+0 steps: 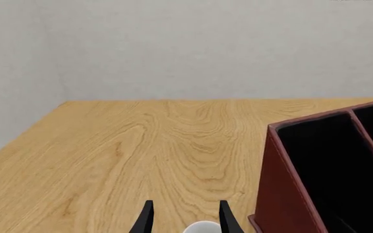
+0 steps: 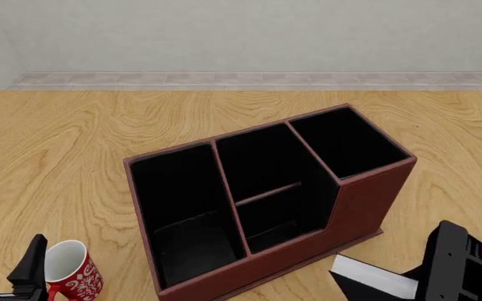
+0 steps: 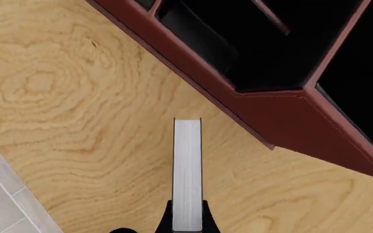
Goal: Pick up the book and place it in the right compartment of the caddy.
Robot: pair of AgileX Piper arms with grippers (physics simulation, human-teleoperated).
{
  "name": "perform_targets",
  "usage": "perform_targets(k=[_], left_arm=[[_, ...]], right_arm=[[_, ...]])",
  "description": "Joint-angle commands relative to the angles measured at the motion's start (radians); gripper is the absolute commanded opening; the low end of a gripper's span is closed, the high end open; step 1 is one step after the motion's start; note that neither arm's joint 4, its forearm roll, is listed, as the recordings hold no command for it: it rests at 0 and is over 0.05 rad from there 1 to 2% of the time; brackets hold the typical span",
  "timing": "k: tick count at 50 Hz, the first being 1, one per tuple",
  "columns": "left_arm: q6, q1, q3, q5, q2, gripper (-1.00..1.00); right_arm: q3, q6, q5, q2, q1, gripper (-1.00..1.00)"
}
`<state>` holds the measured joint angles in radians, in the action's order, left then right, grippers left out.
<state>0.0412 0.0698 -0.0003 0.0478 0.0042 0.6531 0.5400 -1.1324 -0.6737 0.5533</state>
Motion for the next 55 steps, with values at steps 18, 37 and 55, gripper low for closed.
perform_targets(k=[18, 37, 55], left_arm=[[0.003, -0.019, -0.002, -0.108, 0.09, 1.0], [-0.003, -0.027, -0.012, -0.103, 0.083, 1.0], [-0.007, -0.019, -0.019, -0.06, 0.036, 1.0]], right_arm=[[0.108, -0.179, -0.088, 0.188, -0.023, -1.0], [0.123, -0.167, -0.088, 0.259, -0.098, -1.0], [0.205, -0.134, -0.088, 0.283, -0.17, -1.0]])
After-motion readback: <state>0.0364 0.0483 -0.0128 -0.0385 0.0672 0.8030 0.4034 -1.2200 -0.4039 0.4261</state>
